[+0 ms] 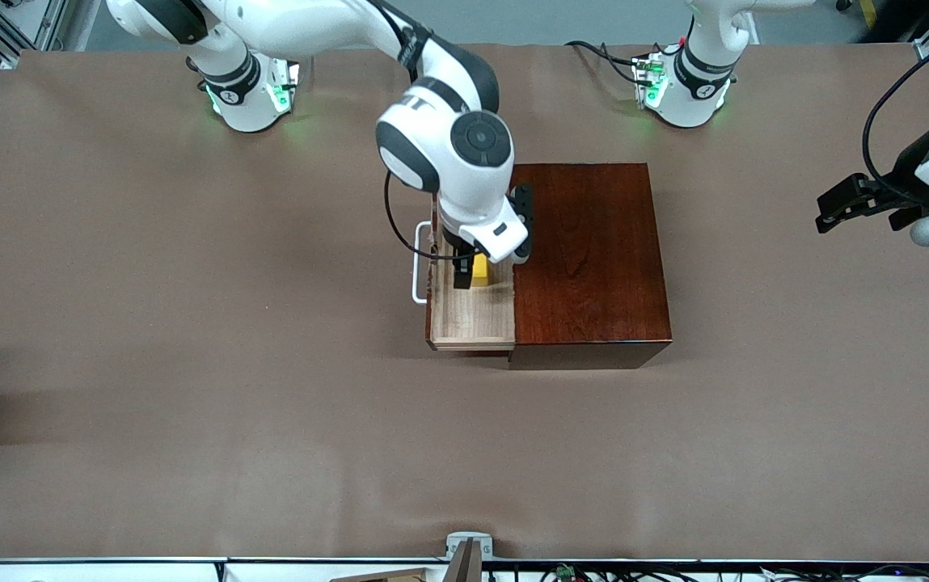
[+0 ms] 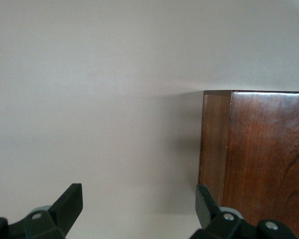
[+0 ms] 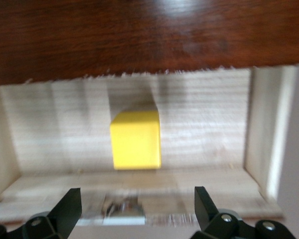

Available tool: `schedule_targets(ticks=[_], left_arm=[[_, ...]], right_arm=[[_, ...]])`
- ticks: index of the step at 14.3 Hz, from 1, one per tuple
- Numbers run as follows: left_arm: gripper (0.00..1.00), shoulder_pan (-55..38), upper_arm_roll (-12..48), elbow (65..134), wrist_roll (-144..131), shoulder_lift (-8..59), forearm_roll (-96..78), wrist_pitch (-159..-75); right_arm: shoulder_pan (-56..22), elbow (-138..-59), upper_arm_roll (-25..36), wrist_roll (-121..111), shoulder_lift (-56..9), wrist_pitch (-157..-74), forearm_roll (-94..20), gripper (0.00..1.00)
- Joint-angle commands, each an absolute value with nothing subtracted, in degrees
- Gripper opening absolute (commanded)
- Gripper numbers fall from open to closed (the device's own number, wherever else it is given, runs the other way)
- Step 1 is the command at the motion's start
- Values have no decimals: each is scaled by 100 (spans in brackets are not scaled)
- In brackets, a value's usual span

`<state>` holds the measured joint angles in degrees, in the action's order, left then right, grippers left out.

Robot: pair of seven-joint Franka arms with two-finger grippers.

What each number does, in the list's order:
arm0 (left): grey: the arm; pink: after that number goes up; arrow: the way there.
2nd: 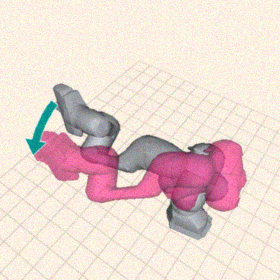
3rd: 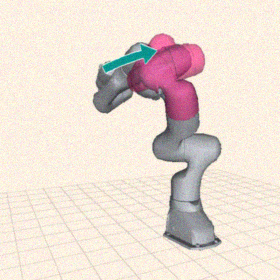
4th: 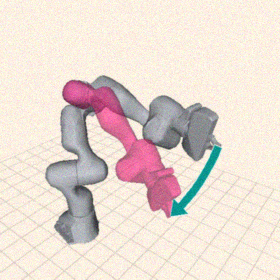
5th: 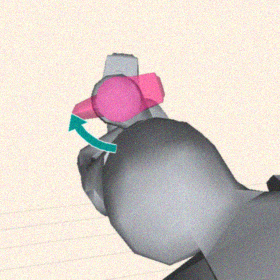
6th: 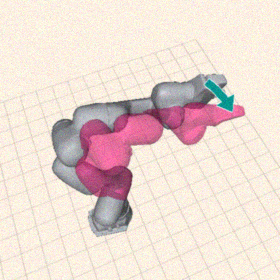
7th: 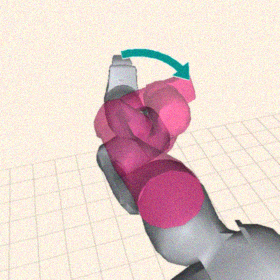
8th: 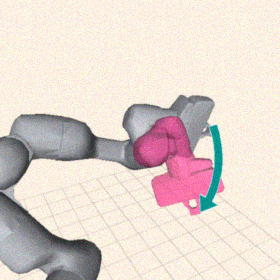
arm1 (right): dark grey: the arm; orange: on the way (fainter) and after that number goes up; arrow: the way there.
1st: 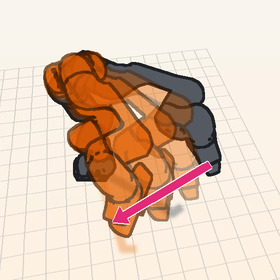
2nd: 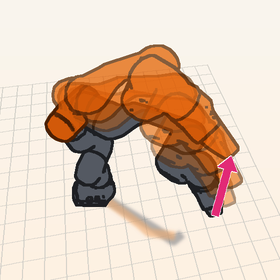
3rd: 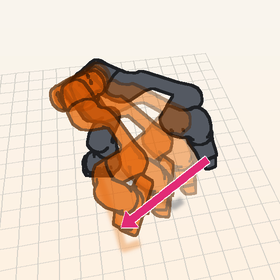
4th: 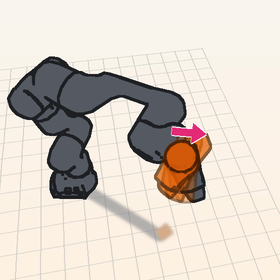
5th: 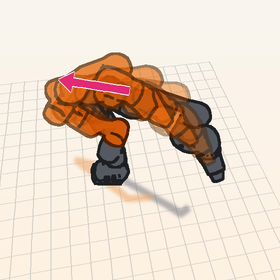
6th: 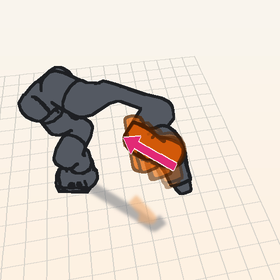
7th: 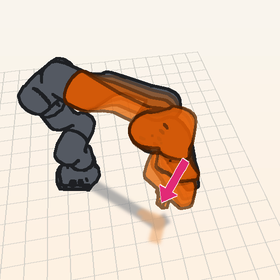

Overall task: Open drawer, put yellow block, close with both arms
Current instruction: 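Withdraw the right gripper from the drawer while the left gripper moves back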

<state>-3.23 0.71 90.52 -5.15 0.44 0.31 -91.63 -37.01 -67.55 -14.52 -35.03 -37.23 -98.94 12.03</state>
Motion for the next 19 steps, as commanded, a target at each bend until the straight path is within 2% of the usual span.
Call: schedule_targets(ticks=[1,8,13,15,19], left_arm=[[100,-352,44,9158,-404,-70,-88,-9185],[100,-360,53,9158,-404,-62,-88,-9185],[100,-369,70,9158,-413,-62,-88,-9185],[100,-413,123,9115,-396,-62,-88,-9185],[100,-466,1333,8851,-536,-9,-79,-9185]], right_arm=[[-3403,-6873,-1407,-3358,-3236,-9441,1310,100],[-1900,-6952,-1406,-3008,-2471,-9343,1274,100],[-1451,-7250,-1345,-1688,-1891,-9097,1283,100],[-1502,-7557,-699,-1679,-1487,-9123,1100,100],[-1214,-8032,306,-1679,-889,-9097,238,100]])
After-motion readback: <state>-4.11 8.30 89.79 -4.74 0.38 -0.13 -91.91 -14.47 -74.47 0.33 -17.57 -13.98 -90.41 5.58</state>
